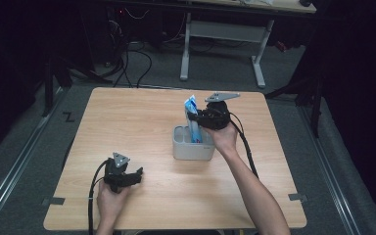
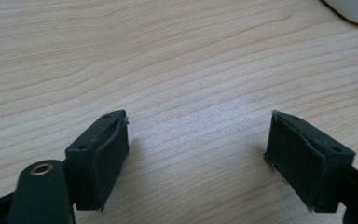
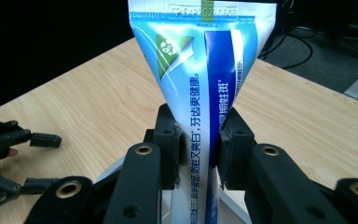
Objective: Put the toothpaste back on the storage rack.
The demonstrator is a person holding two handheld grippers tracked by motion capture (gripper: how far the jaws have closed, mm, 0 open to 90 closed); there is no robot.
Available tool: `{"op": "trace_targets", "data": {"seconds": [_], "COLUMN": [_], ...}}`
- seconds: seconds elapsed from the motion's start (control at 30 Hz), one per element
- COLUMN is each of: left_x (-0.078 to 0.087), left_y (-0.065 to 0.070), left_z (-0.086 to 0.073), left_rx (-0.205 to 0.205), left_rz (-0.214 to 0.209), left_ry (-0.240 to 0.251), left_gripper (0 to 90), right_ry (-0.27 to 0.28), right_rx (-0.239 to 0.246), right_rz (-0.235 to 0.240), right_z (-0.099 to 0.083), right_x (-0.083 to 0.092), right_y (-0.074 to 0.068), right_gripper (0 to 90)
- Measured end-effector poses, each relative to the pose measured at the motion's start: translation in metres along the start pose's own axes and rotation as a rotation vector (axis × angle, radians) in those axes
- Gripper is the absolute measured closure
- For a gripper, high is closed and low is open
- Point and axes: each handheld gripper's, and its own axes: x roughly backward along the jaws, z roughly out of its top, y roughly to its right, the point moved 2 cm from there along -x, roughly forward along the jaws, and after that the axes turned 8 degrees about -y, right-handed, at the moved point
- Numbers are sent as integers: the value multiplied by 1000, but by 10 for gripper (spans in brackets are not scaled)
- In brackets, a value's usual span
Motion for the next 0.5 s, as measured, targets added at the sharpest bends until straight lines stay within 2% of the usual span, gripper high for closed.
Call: {"op": "trace_targets", "data": {"seconds": [0.2,0.5], "left_x": [0,0], "left_y": [0,0], "left_z": [0,0], "left_rx": [0,3], "left_rz": [1,3], "left_ry": [0,0], "left_gripper": [212,214], "right_ry": [-21,-32], "right_rx": [19,22], "right_rz": [-10,2], "right_z": [-5,-9], "right_x": [1,-2], "right_y": [-2,-5], "right_gripper": [728,728]}}
